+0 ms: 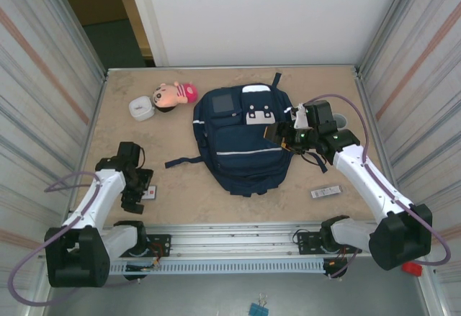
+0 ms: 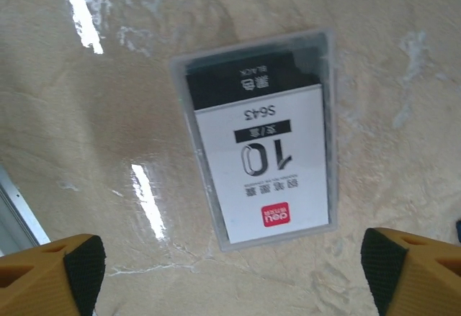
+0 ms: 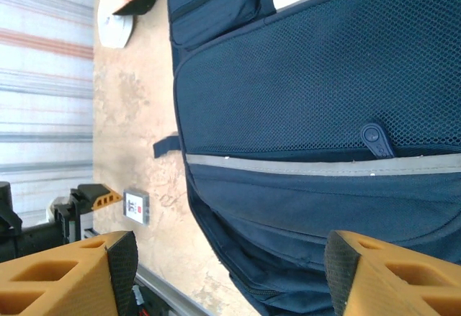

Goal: Pack books, pencil case, and school supplies into a backpack

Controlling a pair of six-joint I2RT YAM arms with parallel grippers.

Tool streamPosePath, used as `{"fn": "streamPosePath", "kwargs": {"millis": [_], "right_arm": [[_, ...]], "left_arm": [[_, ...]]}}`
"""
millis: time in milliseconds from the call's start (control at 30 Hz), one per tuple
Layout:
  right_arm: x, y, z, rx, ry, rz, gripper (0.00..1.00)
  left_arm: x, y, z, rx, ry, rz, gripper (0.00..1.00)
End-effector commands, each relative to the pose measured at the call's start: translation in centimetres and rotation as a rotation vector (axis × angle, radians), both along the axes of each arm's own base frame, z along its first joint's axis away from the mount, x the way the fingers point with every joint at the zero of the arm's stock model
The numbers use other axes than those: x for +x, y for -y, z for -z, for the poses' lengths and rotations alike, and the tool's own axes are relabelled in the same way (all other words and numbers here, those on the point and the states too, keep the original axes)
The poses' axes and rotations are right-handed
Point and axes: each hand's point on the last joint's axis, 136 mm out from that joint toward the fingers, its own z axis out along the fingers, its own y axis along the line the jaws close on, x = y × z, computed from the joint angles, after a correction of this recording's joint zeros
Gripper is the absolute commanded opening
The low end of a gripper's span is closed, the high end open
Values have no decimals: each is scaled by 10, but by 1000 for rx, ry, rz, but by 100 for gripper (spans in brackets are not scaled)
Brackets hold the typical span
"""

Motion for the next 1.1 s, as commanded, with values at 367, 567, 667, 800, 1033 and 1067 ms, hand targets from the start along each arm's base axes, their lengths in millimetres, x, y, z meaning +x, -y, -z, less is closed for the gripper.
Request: {"fn": "streamPosePath", "kwargs": {"millis": [367,567,667,800,1033,1067], "right_arm": [[6,-8,-12,20,9,-8,70],[5,-6,-10,11,3,-5,70],[5,-6,-11,9,4,-1,70],[4,-4,-12,5,6,3,70],[0,-10,-11,17,5,-17,70],[-1,-16,-13,34,12,-38,71]], "left_arm": [[16,-14,24,37,2,-107,93],[18,-14,38,28,-40,-96,82],[20,-13,41,22,-56,-100,71],[25,-12,40,16,-59,-87,61],[32,5,19,-53,17,-82,52],[35,10,13,-68,44,-81,52]]}}
